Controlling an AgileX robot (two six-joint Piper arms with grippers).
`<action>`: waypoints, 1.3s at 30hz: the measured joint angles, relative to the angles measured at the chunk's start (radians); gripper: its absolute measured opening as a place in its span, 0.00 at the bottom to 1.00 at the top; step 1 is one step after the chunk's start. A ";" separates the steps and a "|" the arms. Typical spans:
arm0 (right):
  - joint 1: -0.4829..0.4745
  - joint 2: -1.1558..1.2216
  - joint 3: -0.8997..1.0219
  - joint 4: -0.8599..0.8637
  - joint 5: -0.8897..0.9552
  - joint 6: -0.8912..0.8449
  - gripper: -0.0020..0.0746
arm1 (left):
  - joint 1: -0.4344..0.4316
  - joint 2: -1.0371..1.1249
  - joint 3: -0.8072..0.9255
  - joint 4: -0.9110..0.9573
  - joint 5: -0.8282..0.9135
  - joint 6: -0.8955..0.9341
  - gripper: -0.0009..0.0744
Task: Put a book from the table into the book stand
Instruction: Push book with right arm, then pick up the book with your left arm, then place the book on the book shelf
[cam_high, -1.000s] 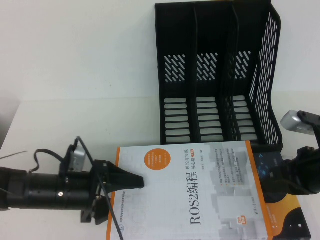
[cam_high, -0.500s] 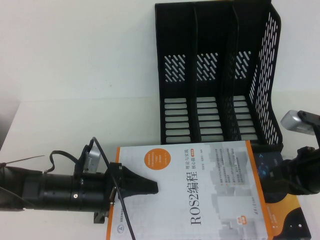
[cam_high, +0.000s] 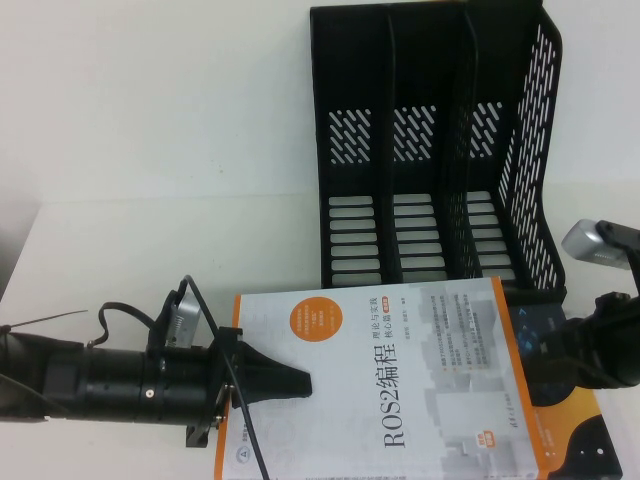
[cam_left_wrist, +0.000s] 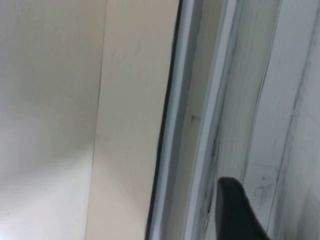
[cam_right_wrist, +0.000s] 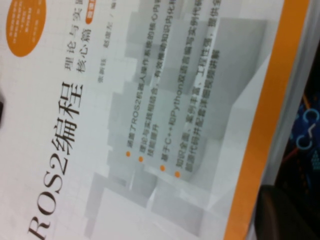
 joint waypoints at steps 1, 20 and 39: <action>0.000 0.000 0.000 -0.002 -0.002 0.000 0.02 | 0.000 0.000 0.000 -0.001 0.000 -0.008 0.39; 0.000 0.000 0.000 -0.087 -0.043 0.000 0.02 | 0.015 -0.389 -0.432 0.327 0.014 -0.370 0.14; 0.000 0.000 0.000 -0.089 -0.018 0.000 0.02 | 0.020 -0.160 -1.430 0.888 0.117 -1.087 0.14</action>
